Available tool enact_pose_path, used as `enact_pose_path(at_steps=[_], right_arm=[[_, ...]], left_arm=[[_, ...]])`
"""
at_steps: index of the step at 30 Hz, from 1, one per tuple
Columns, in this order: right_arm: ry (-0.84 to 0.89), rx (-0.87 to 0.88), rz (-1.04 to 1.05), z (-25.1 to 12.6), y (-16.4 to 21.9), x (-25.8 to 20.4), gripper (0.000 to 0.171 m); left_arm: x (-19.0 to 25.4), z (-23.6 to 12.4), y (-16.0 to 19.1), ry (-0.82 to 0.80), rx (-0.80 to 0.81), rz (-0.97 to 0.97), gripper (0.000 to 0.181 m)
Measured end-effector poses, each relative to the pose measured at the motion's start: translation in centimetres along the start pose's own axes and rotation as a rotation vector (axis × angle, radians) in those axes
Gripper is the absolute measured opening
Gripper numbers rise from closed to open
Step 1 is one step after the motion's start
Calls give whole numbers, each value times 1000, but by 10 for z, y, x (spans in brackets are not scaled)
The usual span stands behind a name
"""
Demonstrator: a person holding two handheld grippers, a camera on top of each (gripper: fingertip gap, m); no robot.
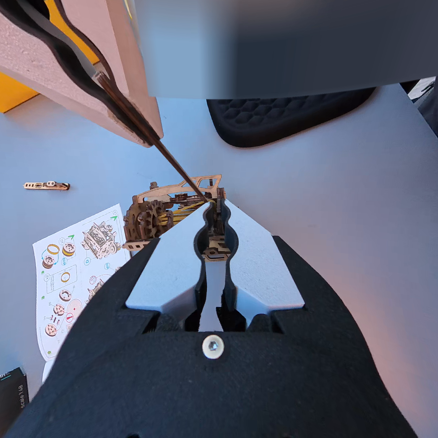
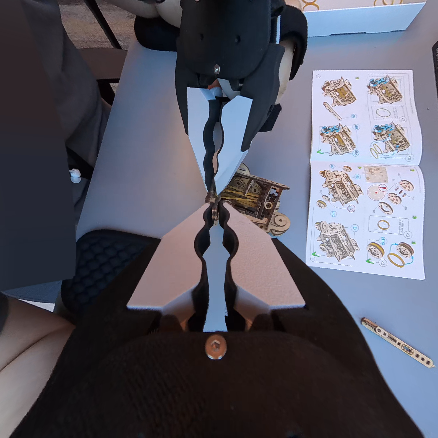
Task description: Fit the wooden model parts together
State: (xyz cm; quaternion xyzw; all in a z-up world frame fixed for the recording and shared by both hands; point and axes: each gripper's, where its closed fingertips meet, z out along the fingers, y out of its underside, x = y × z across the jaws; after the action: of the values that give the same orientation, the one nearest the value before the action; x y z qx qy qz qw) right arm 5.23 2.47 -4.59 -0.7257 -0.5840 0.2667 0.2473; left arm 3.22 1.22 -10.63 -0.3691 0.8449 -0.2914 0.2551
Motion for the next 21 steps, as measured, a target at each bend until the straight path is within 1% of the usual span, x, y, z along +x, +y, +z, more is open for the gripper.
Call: enact_pose_path(at_steps=[2,7,12,18,21], right_arm=[[10,-21,-2,2,2,1,1],[0,-36,2,3,4,-1,1],[-58,32,69,3,5,5,1],[-3,-8,43,2,2,-1,1],[-12,14,67,1,3,0,1]], left_arm=[[2,0,0,12,0,0,0],[3,1,-2,6,8,14,1],[-1,1,-3,-18,31,-11,8],[-3,3,-5,-42,55,-30,8],[-4,4,-6,-62,64,-30,10]])
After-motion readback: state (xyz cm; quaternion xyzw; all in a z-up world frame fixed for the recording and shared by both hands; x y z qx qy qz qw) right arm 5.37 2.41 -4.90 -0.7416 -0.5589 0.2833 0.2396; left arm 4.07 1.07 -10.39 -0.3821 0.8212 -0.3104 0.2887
